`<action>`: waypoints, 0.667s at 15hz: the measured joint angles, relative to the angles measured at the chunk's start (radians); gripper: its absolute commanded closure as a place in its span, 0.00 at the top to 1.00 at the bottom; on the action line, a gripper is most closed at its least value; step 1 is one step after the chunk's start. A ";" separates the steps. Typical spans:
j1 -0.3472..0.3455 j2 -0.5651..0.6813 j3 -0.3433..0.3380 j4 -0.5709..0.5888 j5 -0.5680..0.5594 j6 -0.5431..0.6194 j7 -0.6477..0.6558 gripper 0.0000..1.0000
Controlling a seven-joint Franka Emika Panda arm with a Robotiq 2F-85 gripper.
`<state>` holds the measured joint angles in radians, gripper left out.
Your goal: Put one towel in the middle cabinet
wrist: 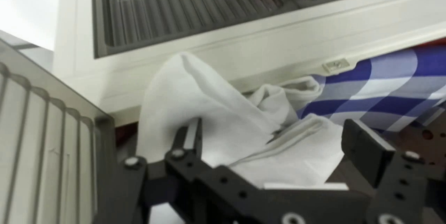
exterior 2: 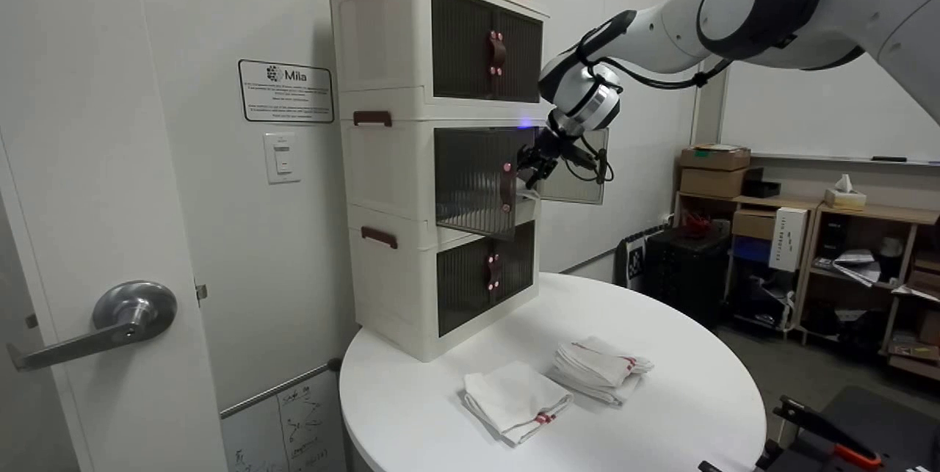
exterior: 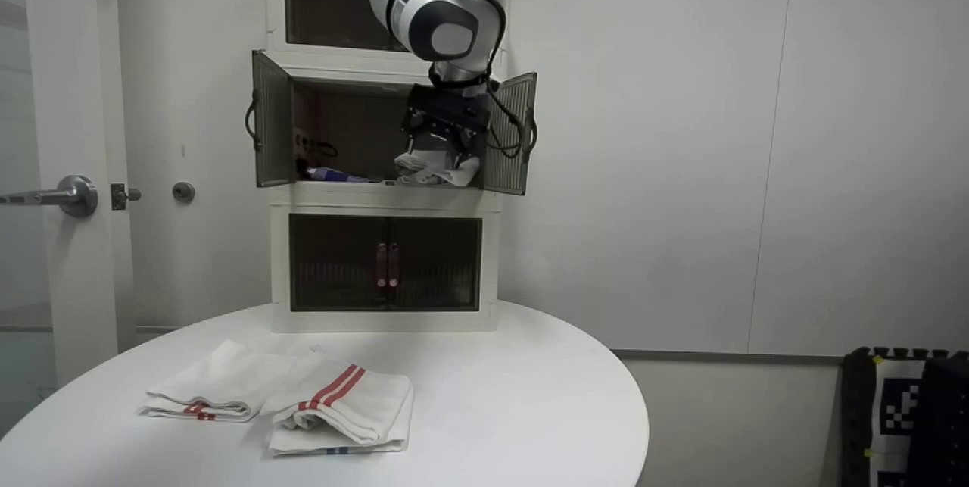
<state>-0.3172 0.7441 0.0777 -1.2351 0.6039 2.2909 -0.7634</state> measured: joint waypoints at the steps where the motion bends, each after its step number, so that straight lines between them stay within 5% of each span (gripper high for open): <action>1: -0.005 -0.016 -0.005 -0.019 -0.036 -0.025 0.002 1.00; 10: -0.030 -0.150 -0.017 -0.156 -0.175 -0.117 0.009 1.00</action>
<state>-0.3477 0.5936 0.0607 -1.3911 0.4290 2.1741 -0.7543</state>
